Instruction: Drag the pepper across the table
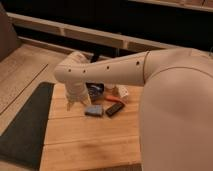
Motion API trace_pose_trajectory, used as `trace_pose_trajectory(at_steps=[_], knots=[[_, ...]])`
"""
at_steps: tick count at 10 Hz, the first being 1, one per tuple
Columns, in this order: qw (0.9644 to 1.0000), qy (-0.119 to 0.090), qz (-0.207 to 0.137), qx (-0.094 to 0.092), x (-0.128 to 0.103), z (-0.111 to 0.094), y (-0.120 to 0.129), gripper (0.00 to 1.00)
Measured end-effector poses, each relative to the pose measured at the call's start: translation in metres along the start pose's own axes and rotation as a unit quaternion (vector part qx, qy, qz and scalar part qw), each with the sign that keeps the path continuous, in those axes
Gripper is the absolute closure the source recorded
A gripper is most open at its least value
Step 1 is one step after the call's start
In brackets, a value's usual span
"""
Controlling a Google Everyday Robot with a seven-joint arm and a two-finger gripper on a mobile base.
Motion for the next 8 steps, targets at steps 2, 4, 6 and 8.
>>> trace_pose_trajectory(at_steps=[2, 4, 6, 8], knots=[[0.9939, -0.011, -0.106, -0.026, -0.002, -0.007, 0.01, 0.35], [0.9805, 0.014, -0.193, -0.035, 0.019, -0.013, 0.006, 0.35], [0.9552, 0.066, -0.286, -0.033, 0.052, -0.022, -0.006, 0.35], [0.9231, 0.117, -0.364, -0.037, 0.084, -0.035, -0.022, 0.35]])
